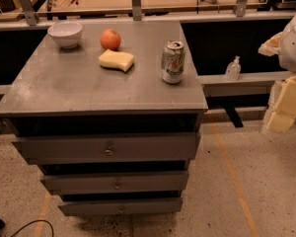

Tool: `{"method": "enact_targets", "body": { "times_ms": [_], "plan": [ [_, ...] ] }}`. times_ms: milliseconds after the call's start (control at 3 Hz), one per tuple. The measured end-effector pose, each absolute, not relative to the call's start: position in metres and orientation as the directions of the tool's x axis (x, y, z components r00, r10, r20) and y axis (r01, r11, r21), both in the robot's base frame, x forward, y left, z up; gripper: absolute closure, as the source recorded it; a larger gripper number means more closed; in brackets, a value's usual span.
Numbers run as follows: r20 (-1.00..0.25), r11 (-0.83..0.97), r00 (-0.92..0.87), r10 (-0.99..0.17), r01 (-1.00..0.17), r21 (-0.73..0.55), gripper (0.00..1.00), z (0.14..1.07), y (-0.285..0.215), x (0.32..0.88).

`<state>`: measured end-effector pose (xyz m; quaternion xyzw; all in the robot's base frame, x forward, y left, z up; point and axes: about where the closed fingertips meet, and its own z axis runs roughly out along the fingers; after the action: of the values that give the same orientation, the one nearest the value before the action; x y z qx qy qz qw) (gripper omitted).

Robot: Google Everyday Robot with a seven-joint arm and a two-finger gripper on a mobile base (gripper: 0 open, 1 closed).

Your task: Move 7up can near orange

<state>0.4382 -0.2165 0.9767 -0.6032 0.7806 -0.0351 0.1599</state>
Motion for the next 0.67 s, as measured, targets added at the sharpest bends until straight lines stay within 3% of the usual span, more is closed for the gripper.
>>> {"method": "enact_targets", "body": {
  "times_ms": [333,667],
  "plan": [
    [-0.207,0.27,-0.221,-0.953,-0.93,-0.248,0.0,0.977,-0.216,0.438],
    [-0.317,0.315,-0.237,-0.918,-0.922,-0.224,0.0,0.962,-0.209,0.466]
  ]
}}
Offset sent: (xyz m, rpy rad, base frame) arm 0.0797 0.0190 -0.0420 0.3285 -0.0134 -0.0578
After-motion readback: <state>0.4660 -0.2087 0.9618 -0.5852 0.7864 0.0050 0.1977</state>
